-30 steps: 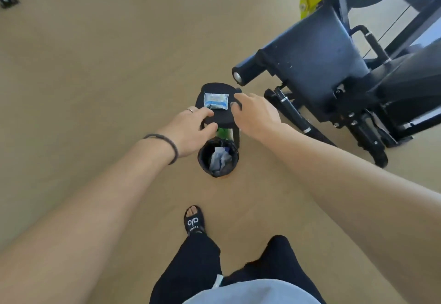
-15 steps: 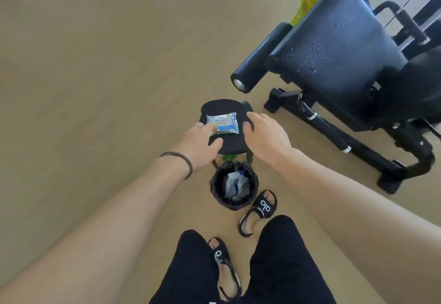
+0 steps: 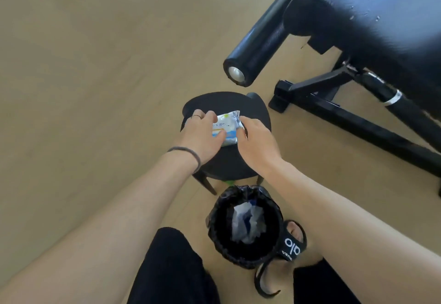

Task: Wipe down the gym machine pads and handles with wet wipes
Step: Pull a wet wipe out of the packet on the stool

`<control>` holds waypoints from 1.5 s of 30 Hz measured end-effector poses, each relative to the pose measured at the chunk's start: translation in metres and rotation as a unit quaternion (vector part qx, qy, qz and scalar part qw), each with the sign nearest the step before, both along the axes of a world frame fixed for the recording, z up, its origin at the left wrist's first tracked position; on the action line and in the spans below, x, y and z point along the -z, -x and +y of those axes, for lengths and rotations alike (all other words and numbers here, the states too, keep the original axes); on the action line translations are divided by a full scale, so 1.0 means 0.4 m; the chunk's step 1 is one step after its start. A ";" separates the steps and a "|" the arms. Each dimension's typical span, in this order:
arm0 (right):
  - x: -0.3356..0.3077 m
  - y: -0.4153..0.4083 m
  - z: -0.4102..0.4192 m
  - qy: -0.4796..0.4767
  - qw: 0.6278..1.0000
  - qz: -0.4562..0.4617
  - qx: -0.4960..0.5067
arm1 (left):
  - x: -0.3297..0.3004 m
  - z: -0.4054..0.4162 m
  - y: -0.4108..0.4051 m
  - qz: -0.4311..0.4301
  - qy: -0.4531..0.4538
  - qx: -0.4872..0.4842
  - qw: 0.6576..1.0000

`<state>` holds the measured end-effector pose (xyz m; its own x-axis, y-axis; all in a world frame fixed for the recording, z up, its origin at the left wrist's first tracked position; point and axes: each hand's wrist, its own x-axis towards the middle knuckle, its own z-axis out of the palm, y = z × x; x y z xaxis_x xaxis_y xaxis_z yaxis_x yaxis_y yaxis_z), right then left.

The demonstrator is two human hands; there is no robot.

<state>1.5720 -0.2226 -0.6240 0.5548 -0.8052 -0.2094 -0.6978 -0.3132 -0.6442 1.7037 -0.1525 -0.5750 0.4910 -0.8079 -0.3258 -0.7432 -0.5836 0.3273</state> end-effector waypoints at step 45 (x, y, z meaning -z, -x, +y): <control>0.222 -0.046 0.044 0.299 0.928 -0.219 0.042 | 0.192 -0.045 -0.056 -0.089 0.138 0.154 0.974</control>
